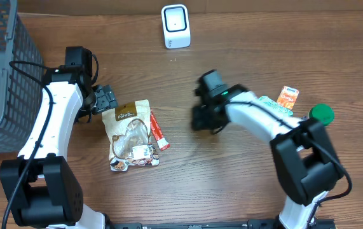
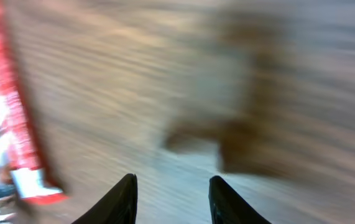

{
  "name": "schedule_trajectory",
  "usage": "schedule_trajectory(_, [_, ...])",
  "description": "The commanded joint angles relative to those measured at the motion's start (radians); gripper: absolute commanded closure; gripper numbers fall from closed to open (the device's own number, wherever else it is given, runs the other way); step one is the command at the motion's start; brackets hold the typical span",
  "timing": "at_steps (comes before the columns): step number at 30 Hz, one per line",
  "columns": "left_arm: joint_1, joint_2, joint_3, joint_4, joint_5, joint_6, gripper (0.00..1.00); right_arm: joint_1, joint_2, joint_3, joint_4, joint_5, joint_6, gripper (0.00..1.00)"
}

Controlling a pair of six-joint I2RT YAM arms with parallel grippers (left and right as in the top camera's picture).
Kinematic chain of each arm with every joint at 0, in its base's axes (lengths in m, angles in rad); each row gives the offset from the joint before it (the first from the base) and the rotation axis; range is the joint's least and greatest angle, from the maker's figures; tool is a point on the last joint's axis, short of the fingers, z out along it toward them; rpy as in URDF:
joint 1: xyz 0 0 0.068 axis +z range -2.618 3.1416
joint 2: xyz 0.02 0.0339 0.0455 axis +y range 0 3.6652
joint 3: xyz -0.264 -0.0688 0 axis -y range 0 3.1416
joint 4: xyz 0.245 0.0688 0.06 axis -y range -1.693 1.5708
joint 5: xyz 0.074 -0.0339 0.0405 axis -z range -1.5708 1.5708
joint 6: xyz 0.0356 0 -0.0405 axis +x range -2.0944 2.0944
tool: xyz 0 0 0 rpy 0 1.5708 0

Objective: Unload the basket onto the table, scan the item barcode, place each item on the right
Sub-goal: 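Move the right gripper to the red snack stick and grasp it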

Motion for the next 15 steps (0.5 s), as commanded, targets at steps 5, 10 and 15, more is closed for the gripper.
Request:
schedule_trajectory(5, [0.001,-0.016,0.006,0.000,-0.013,0.007,0.00,0.154,-0.005,0.005,0.109,0.037,0.093,0.64])
schedule_trajectory(10, [0.001,-0.016,0.006,0.000,-0.013,0.007,0.00,0.231,-0.005,0.004,0.161,0.146,0.111,0.65])
schedule_trajectory(15, [0.001,-0.016,0.006,0.000,-0.013,0.007,0.00,0.297,-0.005,0.003,0.191,0.251,0.110,0.66])
